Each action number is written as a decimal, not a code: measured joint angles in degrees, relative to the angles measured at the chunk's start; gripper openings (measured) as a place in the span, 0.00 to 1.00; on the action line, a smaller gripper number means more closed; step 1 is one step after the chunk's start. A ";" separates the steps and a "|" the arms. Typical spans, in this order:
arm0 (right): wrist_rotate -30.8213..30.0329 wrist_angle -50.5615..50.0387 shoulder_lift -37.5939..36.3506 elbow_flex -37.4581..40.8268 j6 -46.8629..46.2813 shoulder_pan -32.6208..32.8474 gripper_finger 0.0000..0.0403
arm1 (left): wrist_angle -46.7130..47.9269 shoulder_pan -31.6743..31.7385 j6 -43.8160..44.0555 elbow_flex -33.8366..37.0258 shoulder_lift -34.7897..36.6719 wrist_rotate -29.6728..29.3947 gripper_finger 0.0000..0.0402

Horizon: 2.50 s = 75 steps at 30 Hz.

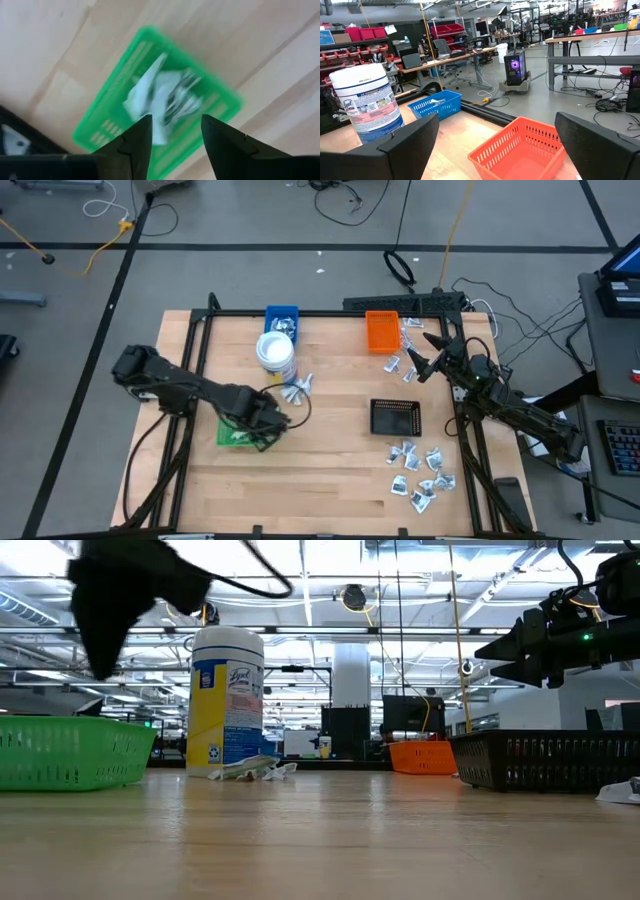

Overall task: Pick & Place First Aid Supplies
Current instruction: Put the green bandage pack into the green bin

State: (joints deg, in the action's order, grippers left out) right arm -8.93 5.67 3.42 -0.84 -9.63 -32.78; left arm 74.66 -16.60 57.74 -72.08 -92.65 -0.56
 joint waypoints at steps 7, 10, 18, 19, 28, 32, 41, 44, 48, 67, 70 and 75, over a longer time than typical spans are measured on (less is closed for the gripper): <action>0.00 0.00 0.00 0.01 0.00 -0.02 0.98 | 0.19 3.58 6.64 -11.76 -9.97 0.11 0.40; 0.01 0.00 0.00 0.00 0.00 -0.01 0.98 | 0.27 5.25 7.49 -16.93 -14.06 0.28 0.40; 0.00 0.00 0.00 0.00 0.00 0.00 0.98 | -0.03 9.39 5.56 -27.64 -23.59 0.47 0.40; 0.00 0.00 0.00 0.02 0.02 -0.02 0.98 | -0.22 10.04 4.95 -28.20 -24.54 0.49 0.40; 0.00 0.00 0.00 0.00 0.00 0.00 0.98 | -1.28 14.73 4.22 -28.52 -29.12 -6.64 0.40; 0.00 0.00 0.00 0.02 0.00 0.00 0.98 | -1.27 16.06 3.95 -28.43 -30.62 -10.20 0.40; 0.01 0.04 0.00 0.01 0.00 -0.01 0.98 | -0.94 15.40 7.14 -28.39 -32.14 -17.09 0.40; 0.00 0.04 -0.02 0.02 0.00 0.00 0.98 | -1.01 14.09 11.79 -28.08 -32.62 -15.25 0.40; 0.00 0.03 -0.02 0.00 0.02 -0.02 0.98 | -0.61 12.62 20.96 -25.52 -32.62 -13.99 0.40; 0.02 0.04 -0.02 0.02 0.01 0.00 0.98 | 2.54 10.53 25.27 -22.21 -31.66 -17.31 0.40; 0.01 0.04 -0.01 0.02 0.00 -0.01 0.98 | 5.53 10.40 23.91 -22.20 -31.68 -17.60 0.40; 0.00 0.04 -0.01 0.00 0.01 -0.01 0.98 | 5.27 10.47 21.01 -20.57 -31.68 -21.30 0.40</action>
State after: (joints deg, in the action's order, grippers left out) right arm -8.93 5.72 3.41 -0.84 -9.62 -32.79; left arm 79.92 -6.13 78.74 -92.65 -124.33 -21.86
